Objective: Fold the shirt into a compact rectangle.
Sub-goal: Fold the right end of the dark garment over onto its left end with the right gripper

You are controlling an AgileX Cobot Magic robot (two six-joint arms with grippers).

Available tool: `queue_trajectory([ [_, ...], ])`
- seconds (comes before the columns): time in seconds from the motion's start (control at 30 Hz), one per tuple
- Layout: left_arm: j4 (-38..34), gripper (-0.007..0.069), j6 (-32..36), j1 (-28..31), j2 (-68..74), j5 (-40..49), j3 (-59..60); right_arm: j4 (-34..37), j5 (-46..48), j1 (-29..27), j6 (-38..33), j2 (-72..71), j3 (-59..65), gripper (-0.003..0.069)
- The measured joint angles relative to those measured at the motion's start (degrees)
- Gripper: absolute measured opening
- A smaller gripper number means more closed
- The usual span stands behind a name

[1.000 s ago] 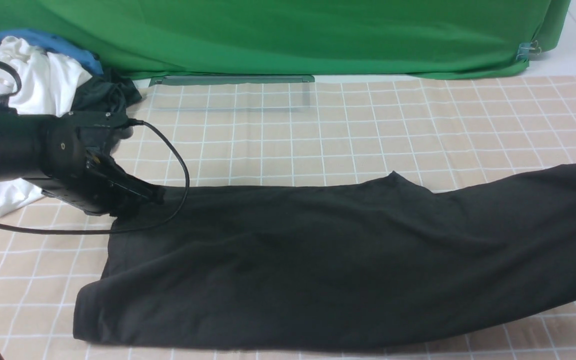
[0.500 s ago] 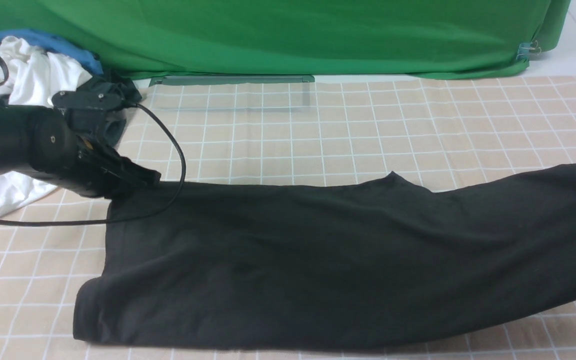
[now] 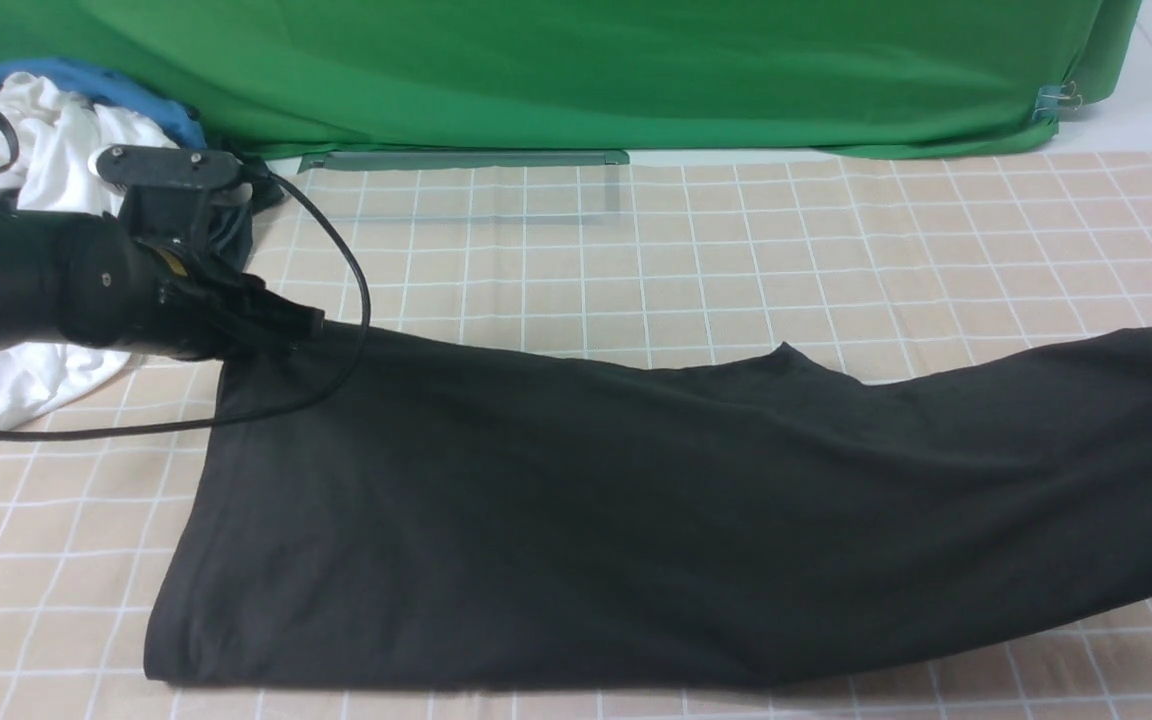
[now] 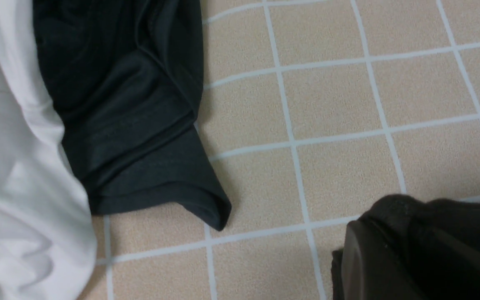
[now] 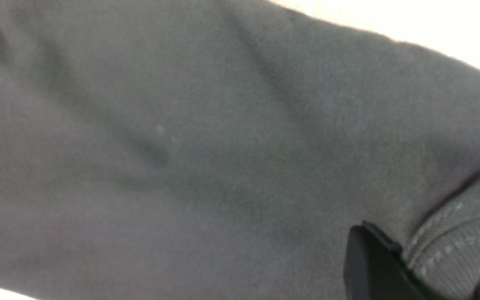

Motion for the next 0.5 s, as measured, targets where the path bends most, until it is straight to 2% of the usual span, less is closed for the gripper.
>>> queue_trajectory([
  [0.2, 0.8, 0.0172, -0.5, 0.2, -0.5, 1.1, -0.6, 0.0, 0.0, 0.0, -0.1, 0.0, 0.0, 0.0106],
  [0.3, 0.4, 0.0184, -3.1, 0.3, -2.2, 3.9, -0.6, 0.0, 0.1, 0.0, -0.1, 0.0, 0.0, 0.0106],
  [0.4, -3.7, 0.0184, -3.9, -0.8, -4.5, 9.4, -0.8, 0.0, 0.1, 0.0, -0.1, 0.0, 0.0, 0.0106],
  [0.5, -10.5, 0.0184, 1.3, -4.3, -5.4, 14.8, -1.0, 0.0, 0.1, 0.0, -0.1, 0.0, 0.0, 0.0106],
])
